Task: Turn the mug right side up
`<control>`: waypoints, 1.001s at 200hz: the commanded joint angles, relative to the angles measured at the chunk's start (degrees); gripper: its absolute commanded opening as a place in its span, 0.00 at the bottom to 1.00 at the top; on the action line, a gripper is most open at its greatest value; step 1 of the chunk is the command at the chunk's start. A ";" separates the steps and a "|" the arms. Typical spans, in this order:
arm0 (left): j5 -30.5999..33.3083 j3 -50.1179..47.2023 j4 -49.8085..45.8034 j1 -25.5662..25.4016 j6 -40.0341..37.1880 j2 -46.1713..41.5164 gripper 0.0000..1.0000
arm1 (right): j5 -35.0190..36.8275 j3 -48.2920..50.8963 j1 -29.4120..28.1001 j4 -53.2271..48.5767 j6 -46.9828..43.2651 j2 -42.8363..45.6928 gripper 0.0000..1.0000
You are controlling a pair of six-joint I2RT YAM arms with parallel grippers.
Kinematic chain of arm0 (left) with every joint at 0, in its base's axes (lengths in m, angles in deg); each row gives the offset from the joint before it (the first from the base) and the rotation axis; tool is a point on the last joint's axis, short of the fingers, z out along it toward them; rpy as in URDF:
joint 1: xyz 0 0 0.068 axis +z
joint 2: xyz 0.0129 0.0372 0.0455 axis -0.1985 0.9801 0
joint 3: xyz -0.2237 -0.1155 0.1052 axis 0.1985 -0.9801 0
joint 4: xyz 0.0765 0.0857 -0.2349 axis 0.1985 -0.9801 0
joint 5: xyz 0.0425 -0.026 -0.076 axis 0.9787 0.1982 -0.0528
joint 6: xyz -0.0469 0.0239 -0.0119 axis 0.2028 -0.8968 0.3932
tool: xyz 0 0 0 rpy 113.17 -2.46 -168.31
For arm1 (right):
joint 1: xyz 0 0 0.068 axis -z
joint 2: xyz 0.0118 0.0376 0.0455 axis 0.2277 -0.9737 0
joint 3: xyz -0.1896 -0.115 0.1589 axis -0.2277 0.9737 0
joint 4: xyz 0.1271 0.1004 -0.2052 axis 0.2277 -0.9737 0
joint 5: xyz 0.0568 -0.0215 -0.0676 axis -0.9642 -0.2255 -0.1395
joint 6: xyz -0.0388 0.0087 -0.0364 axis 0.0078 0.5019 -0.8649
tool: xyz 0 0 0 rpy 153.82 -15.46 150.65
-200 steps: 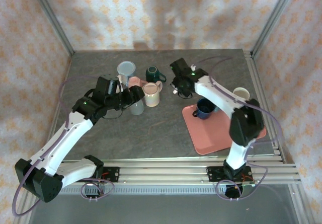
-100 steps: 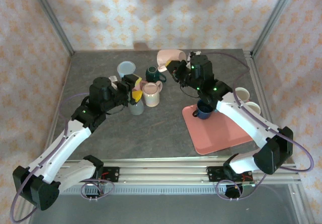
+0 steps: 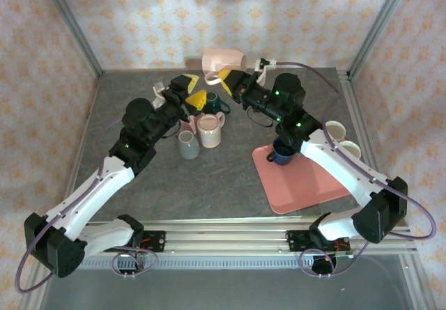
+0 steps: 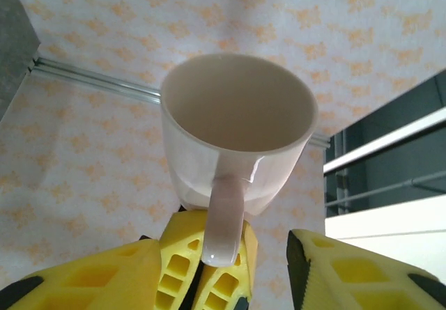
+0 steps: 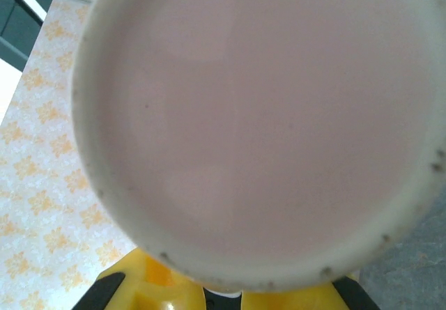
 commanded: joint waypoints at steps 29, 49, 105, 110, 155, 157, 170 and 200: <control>1.53 4.71 1.41 -1.63 -6.51 0.62 0.45 | -3.03 -2.37 -0.54 6.84 0.03 3.00 0.00; 1.05 5.11 0.91 -1.65 -7.00 1.15 0.43 | -3.22 -2.10 -0.60 6.63 0.37 3.39 0.00; 0.18 9.03 -12.45 -1.66 -14.23 0.63 0.44 | -2.53 -1.44 -0.63 6.02 0.47 4.57 0.00; 0.09 9.10 -12.33 -1.65 -14.55 0.77 0.44 | -2.78 -1.50 -0.62 5.97 0.54 4.51 0.00; -0.95 9.45 -7.20 -1.65 -12.18 3.14 0.41 | -3.89 -2.16 -0.62 4.56 0.30 4.15 0.00; -1.02 9.52 -6.93 -1.67 -12.11 3.24 0.40 | -3.97 -2.18 -0.62 4.47 0.30 4.14 0.00; -1.49 10.54 -7.49 -1.67 -12.10 3.94 0.38 | -4.00 -2.10 -0.65 4.31 0.38 4.24 0.00; -2.93 12.33 -9.00 -1.69 -12.93 4.98 0.34 | -3.91 -2.09 -0.82 4.29 0.56 4.35 0.00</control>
